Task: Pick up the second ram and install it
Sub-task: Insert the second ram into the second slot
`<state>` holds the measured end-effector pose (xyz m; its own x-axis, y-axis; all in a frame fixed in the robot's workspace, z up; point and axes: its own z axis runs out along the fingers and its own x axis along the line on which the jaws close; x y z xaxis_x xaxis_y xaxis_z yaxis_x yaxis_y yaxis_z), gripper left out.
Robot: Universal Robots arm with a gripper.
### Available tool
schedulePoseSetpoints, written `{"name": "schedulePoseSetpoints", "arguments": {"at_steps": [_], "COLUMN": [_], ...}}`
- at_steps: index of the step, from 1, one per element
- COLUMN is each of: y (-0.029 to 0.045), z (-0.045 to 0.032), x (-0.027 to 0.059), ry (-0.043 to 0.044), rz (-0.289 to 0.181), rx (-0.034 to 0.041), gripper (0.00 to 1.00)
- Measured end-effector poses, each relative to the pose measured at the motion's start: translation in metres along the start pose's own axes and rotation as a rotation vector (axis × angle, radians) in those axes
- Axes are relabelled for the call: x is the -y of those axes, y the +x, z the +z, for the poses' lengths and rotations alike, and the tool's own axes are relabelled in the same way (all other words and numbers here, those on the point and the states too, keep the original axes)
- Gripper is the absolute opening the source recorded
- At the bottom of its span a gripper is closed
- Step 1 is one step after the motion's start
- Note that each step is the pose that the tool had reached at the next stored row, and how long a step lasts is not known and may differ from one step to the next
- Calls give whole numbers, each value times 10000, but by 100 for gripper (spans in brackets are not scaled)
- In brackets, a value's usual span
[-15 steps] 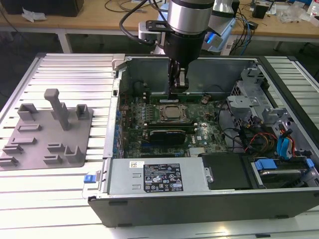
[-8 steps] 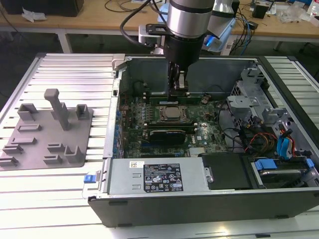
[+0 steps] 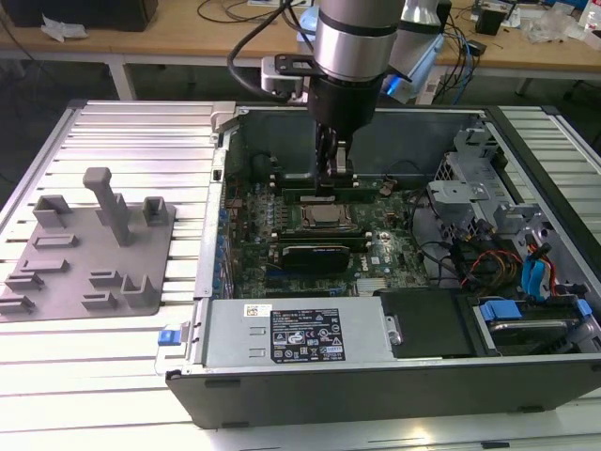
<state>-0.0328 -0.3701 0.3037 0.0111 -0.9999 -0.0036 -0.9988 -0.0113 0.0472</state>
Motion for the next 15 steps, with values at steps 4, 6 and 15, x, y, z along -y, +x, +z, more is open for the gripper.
{"name": "schedulePoseSetpoints", "arguments": {"at_steps": [4, 6, 15], "y": [0, 0, 1], "z": [21, 47, 138], "x": [1, 2, 6], "ry": [1, 0, -1], "rz": [0, 0, 0], "rx": [1, 0, -2], "gripper": [9, 9, 9]}}
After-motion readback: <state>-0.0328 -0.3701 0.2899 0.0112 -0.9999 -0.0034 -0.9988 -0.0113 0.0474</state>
